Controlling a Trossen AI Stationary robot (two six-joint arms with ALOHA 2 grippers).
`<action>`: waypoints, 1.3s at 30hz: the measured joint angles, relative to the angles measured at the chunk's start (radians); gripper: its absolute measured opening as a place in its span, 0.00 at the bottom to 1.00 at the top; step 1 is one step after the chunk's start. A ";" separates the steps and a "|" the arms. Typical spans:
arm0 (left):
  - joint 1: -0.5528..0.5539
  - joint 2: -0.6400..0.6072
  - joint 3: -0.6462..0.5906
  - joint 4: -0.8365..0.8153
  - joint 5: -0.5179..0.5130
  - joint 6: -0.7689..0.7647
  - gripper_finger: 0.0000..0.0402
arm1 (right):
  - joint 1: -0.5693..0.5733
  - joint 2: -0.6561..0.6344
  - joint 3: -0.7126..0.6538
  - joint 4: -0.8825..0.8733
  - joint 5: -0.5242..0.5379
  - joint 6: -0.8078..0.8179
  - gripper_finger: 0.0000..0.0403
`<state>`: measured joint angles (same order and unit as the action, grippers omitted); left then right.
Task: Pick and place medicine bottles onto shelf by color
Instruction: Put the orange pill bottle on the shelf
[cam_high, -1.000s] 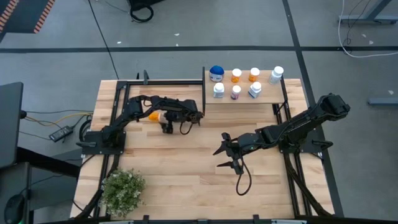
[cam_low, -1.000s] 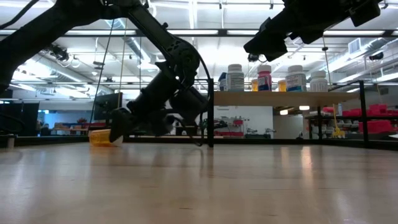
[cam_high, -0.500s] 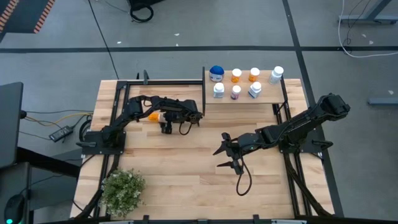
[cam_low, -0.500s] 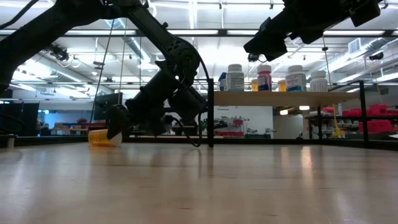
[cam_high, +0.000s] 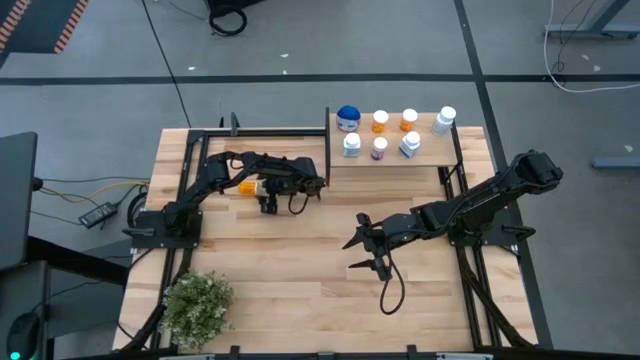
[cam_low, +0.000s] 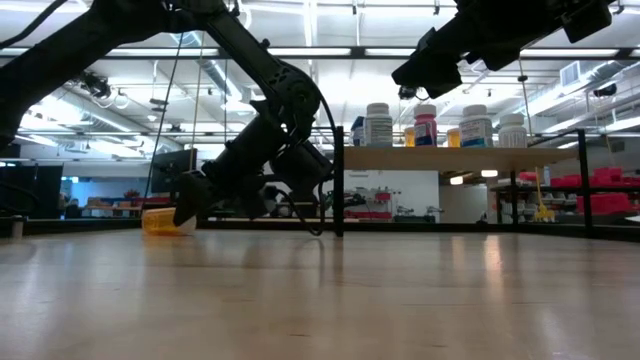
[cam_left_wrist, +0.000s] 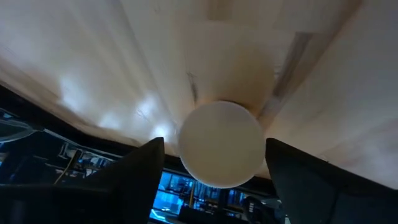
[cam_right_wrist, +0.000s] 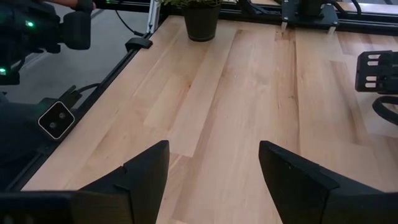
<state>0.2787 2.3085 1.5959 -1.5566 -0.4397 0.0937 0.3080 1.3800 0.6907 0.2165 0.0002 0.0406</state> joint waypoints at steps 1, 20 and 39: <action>0.001 0.000 0.000 0.000 -0.001 -0.004 0.70 | 0.000 0.000 0.000 0.000 0.000 0.000 0.64; -0.002 0.000 0.000 -0.002 0.015 -0.041 0.53 | 0.000 0.000 0.000 0.000 0.000 0.000 0.64; 0.001 -0.166 0.093 0.050 0.033 -0.164 0.52 | 0.000 0.000 0.000 -0.001 0.000 0.000 0.64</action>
<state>0.2798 2.1426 1.6891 -1.5065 -0.4063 -0.0703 0.3077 1.3796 0.6907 0.2157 0.0002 0.0406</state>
